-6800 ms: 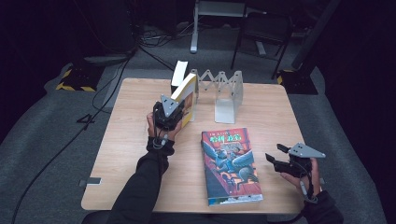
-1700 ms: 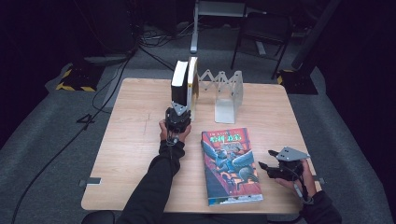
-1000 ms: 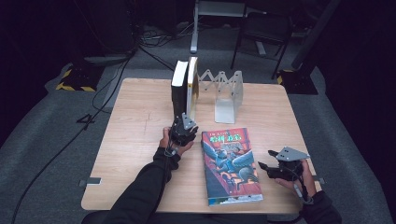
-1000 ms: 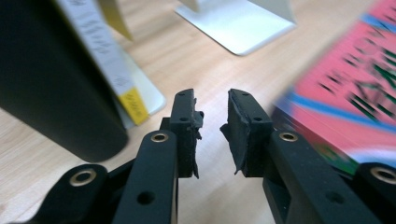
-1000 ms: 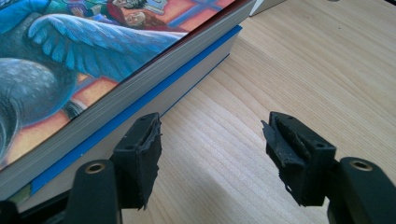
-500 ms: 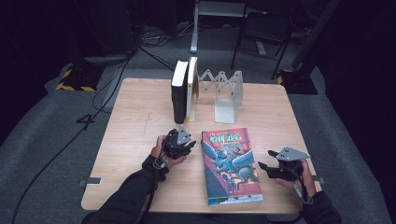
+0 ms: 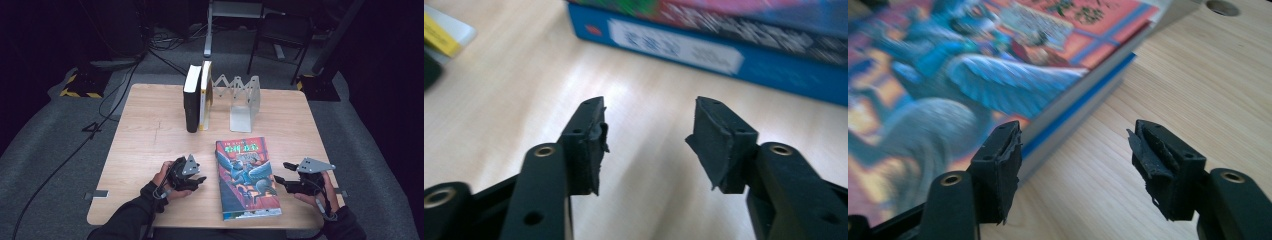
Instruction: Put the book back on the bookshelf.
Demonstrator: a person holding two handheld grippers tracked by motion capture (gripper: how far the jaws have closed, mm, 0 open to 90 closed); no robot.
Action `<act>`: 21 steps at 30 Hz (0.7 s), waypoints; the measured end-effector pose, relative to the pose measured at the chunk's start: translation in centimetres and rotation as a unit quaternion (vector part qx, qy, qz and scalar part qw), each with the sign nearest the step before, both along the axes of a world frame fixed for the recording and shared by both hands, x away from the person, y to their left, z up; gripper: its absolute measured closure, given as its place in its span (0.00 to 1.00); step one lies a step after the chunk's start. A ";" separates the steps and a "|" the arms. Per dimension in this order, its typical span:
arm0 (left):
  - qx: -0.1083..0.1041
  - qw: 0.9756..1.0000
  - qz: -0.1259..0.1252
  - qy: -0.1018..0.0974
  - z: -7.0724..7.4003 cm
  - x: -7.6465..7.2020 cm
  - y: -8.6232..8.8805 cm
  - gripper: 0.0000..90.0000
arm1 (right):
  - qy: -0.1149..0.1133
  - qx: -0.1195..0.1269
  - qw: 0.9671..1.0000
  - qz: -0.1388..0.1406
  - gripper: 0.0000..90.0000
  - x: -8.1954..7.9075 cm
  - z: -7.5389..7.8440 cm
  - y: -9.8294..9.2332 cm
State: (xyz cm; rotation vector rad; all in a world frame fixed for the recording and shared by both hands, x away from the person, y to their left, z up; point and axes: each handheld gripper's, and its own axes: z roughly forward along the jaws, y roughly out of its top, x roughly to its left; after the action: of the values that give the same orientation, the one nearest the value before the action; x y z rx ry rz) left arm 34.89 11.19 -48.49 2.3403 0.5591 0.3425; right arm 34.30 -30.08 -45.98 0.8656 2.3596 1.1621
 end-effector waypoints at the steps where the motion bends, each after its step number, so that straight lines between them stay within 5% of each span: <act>1: 0.003 1.000 -0.001 0.003 -0.1 -0.2 0.1 0.49 | 0.000 0.002 1.000 0.001 0.41 -0.1 0.2 0.1; 11: -0.006 0.999 -0.015 0.030 -0.5 -3.4 0.6 0.42 | 0.021 0.013 0.998 0.049 0.37 -1.5 1.2 2.1; 21: 0.006 0.998 -0.038 0.042 -0.7 -5.9 1.2 0.35 | 0.060 -0.015 0.996 0.069 0.34 -2.5 0.8 4.0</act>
State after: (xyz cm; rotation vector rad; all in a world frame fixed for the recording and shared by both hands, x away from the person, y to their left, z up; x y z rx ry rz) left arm 29.01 12.37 -49.17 2.3899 0.5072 0.2139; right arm 31.80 -26.10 -45.22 0.7937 2.5631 1.1541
